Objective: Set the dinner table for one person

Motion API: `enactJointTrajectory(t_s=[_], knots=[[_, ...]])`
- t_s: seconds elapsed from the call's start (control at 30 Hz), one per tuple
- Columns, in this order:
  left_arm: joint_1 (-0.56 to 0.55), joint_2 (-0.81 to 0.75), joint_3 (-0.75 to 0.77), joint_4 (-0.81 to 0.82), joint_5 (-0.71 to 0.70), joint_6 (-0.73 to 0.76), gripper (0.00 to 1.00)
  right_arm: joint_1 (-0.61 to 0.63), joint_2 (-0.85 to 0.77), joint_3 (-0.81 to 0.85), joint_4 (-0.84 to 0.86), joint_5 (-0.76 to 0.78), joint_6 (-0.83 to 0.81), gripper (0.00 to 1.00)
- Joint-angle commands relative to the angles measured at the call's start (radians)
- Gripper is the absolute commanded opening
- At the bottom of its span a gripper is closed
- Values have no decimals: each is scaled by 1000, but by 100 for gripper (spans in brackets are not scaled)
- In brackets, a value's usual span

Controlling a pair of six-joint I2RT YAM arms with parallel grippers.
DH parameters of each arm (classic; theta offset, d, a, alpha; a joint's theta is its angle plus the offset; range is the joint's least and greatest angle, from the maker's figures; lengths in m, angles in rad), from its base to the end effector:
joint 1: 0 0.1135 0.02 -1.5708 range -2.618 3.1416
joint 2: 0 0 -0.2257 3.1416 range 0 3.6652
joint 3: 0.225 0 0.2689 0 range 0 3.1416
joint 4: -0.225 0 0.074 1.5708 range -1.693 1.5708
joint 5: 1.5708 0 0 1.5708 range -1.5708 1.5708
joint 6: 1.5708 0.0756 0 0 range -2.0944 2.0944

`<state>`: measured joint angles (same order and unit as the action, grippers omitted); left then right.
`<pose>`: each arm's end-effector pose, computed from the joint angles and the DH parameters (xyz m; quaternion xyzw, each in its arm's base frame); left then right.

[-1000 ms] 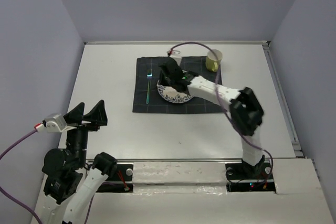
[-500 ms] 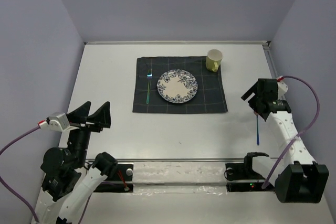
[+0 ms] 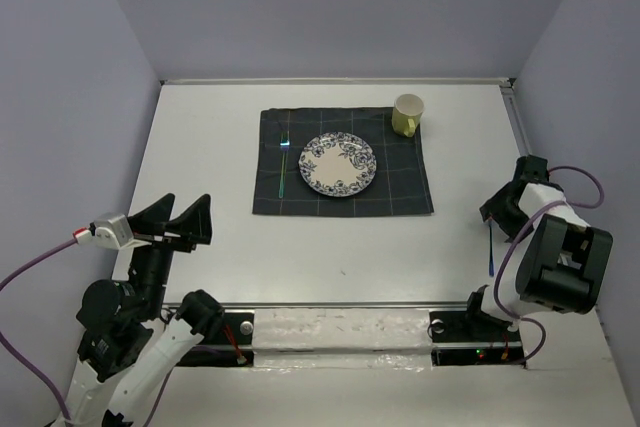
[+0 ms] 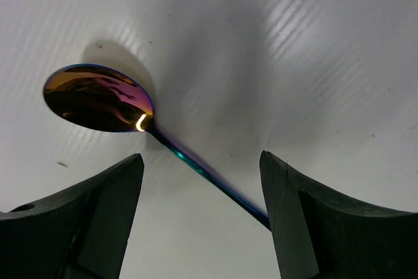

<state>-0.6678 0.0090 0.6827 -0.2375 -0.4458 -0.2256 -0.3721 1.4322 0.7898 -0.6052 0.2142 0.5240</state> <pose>0.0913 -0.0305 0.3860 -0.0670 0.5522 -0.2482 0.7931 0.2565 -0.1174 0.0878 0.4406 0.8770 -0.0931 0.1675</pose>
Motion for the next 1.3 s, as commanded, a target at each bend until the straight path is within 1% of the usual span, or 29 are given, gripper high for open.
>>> enactJointTrajectory(t_s=[0.0,0.07,0.1,0.13,0.17,0.2,0.3,0.37,0.4,0.43,0.47,0.53,0.57,0.63,0.77,0.87,0.9,0.93,1.0,1.03,1.13,1.23,1.27], knots=[[-10,-202,8,21,-21,5,99,-7,6,26,79,-64,-62,75],[-10,-202,8,20,-24,5,99,-7,23,17,84,-70,-58,67],[-12,-202,8,21,-25,6,99,-7,30,16,84,-67,-50,61],[-12,-201,8,21,-27,5,99,-7,37,12,91,-67,-48,59],[-13,-201,8,20,-28,5,99,-7,40,8,93,-82,-44,49],[-13,-199,8,20,-30,6,99,-7,45,6,94,-96,-45,44],[-13,-196,8,20,-33,6,99,-7,59,5,101,-124,-44,37],[-13,-195,8,21,-36,6,99,-7,69,3,108,-122,-48,29],[-13,-193,8,24,-37,6,99,-7,80,3,114,-130,-53,19],[-13,-192,8,24,-39,6,99,-7,86,5,120,-137,-55,16],[-13,-188,6,24,-39,6,99,-7,103,11,131,-144,-56,10],[-13,-182,6,24,-39,6,99,-7,128,32,143,-160,-67,6],[-13,-181,6,23,-39,8,99,10,143,43,142,-167,-70,2],[-13,-176,6,23,-39,8,99,33,186,66,140,-167,-78,0],[-13,-159,5,26,-36,9,99,105,232,124,133,-118,-87,0],[-13,-152,5,26,-34,11,99,154,235,158,122,-32,-97,0],[-13,-149,5,26,-36,9,99,171,226,166,119,-3,-108,0],[-13,-146,3,26,-36,11,99,191,212,173,110,58,-113,0],[-12,-136,3,29,-37,12,99,258,153,190,78,118,-122,0],[-12,-127,3,29,-36,12,99,297,131,212,52,173,-125,0],[-10,-115,3,32,-34,12,99,317,48,238,36,165,-133,0],[-7,-95,2,30,-34,14,99,393,-9,267,12,175,-148,0],[-3,-92,2,29,-34,12,99,438,-13,285,1,172,-147,0]])
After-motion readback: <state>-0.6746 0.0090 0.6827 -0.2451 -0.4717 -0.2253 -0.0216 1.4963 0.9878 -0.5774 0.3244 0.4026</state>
